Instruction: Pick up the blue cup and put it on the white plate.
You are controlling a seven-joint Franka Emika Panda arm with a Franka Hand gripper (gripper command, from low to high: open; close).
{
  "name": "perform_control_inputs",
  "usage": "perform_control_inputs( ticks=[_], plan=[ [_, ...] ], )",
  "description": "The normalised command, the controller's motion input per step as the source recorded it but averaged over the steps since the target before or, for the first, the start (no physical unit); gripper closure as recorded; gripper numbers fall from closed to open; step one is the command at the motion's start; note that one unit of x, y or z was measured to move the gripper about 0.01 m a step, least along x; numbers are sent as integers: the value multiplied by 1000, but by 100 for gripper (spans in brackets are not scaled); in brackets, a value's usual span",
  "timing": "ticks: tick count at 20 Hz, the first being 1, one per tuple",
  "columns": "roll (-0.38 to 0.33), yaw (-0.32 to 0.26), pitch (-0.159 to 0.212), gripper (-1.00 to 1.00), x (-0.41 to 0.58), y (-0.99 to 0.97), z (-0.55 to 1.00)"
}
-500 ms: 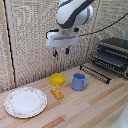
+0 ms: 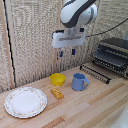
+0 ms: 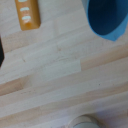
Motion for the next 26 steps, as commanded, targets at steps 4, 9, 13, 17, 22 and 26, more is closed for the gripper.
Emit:
perform_control_inputs(
  ticks=[4,9,13,17,22,26],
  plan=[
    [15,-97,55,-100,-181,-703,-55],
    [0,-29,8,-100,-107,-639,-190],
    [-26,6,0,-100,-22,-473,-344],
    [-56,22,0,-100,-74,-306,-429],
    [-64,37,0,-100,-225,-79,-447],
    [-52,75,25,-100,-391,0,-431]
  ],
)
